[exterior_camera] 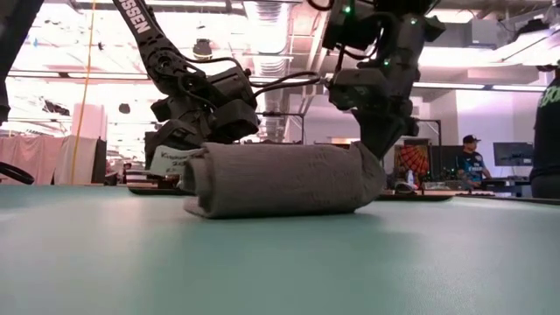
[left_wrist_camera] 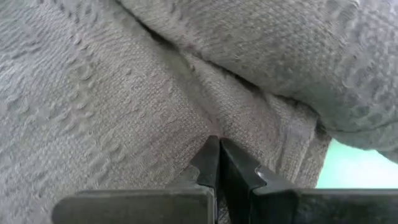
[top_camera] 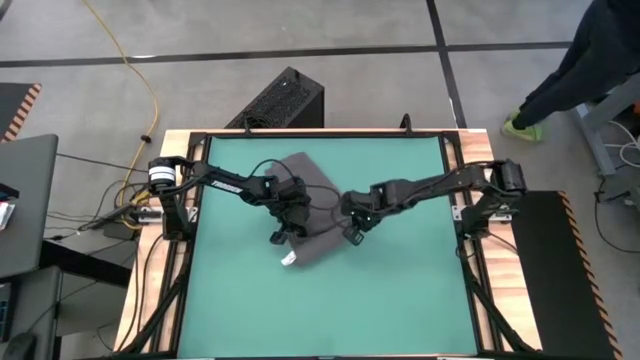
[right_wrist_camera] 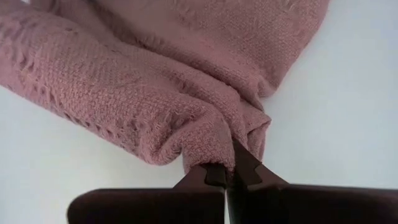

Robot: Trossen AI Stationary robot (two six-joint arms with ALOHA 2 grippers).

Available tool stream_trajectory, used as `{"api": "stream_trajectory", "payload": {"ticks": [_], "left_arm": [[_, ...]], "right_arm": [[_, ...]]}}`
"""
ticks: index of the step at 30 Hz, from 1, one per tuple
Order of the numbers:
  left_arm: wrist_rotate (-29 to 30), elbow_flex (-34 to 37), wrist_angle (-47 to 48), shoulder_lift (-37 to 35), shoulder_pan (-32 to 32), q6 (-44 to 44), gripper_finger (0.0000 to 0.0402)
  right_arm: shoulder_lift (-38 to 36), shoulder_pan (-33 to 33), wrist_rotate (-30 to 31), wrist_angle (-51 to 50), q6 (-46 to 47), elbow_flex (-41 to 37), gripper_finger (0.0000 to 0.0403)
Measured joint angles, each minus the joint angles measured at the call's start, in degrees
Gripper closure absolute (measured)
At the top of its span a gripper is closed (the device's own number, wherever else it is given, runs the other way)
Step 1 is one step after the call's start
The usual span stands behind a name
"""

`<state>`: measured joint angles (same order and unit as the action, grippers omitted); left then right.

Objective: Roll towel into tight, uniform cylinder
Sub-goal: Roll the gray towel

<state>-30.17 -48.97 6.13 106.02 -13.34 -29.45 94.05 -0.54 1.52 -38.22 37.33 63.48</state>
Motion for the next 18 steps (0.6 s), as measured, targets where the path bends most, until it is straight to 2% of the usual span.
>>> {"api": "stream_trajectory", "payload": {"ticks": [10, 18], "left_arm": [[0.43, 0.00, -0.04, -0.02, 0.02, -1.00, 0.0401], [0.57, 0.04, -0.59, -0.02, 0.02, -1.14, 0.0402]], "right_arm": [[0.01, -4.61, -1.93, 3.42, -4.58, 0.00, 0.0394], [2.73, -5.18, -3.76, 6.77, -7.31, 0.00, 0.0394]]}}
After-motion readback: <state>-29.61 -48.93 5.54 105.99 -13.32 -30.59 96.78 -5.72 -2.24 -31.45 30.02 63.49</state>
